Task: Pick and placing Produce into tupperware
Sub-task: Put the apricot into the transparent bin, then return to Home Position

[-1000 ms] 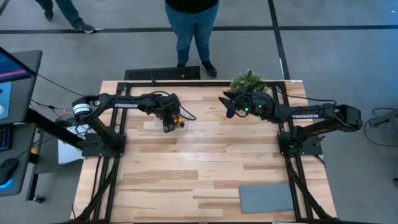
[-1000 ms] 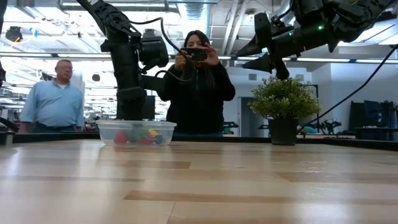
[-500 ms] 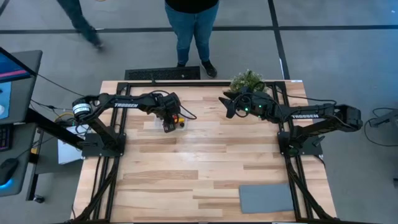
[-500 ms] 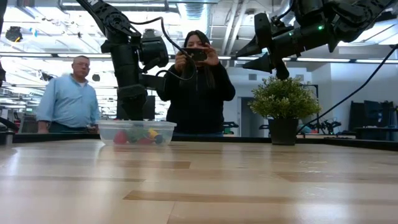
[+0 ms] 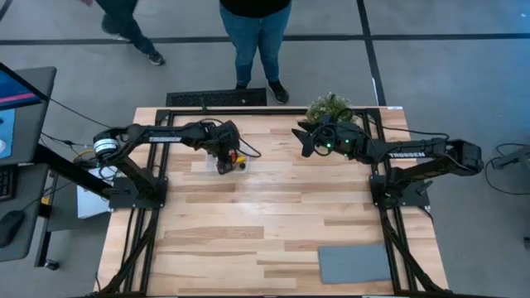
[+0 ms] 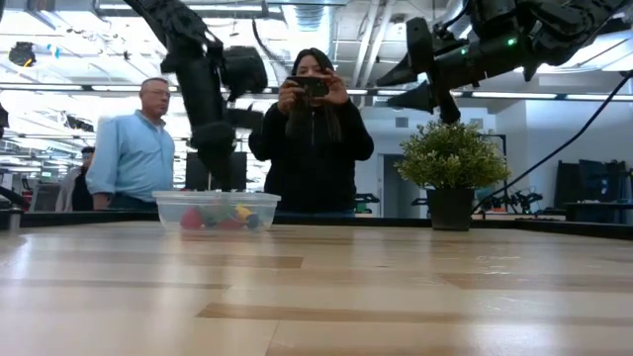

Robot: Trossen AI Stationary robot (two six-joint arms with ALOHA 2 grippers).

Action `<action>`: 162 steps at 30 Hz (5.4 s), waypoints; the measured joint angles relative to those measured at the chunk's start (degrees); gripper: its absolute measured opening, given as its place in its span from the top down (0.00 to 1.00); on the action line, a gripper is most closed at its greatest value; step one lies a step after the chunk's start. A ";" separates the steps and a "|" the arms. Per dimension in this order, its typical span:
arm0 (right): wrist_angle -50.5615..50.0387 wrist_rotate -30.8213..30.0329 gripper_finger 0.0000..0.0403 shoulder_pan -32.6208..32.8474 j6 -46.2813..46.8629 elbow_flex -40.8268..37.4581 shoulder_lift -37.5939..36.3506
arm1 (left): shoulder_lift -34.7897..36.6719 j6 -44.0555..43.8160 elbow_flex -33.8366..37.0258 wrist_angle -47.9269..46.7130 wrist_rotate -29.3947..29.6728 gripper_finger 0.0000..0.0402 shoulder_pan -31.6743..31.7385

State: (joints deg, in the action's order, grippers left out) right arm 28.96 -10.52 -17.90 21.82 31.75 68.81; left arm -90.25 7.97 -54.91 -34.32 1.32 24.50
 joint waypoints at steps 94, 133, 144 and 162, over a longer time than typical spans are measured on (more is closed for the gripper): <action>-24.26 -10.58 0.39 0.95 -5.76 -31.43 -68.73 | 90.02 -14.58 51.38 27.93 6.67 0.52 9.37; -24.26 -10.56 0.39 0.97 -5.76 -31.47 -68.73 | 90.02 -14.42 51.42 27.77 6.64 0.52 9.37; -24.25 -10.56 0.39 0.97 -5.74 -31.47 -68.73 | 90.02 -14.65 51.43 27.77 6.64 0.52 9.37; -24.27 -10.55 0.39 0.97 -5.74 -31.47 -68.71 | 90.01 -15.33 51.43 27.75 6.64 0.52 9.39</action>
State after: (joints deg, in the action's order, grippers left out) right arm 4.69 -21.08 -16.93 16.07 0.27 0.10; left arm -0.23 -7.35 -3.49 -6.57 7.97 33.89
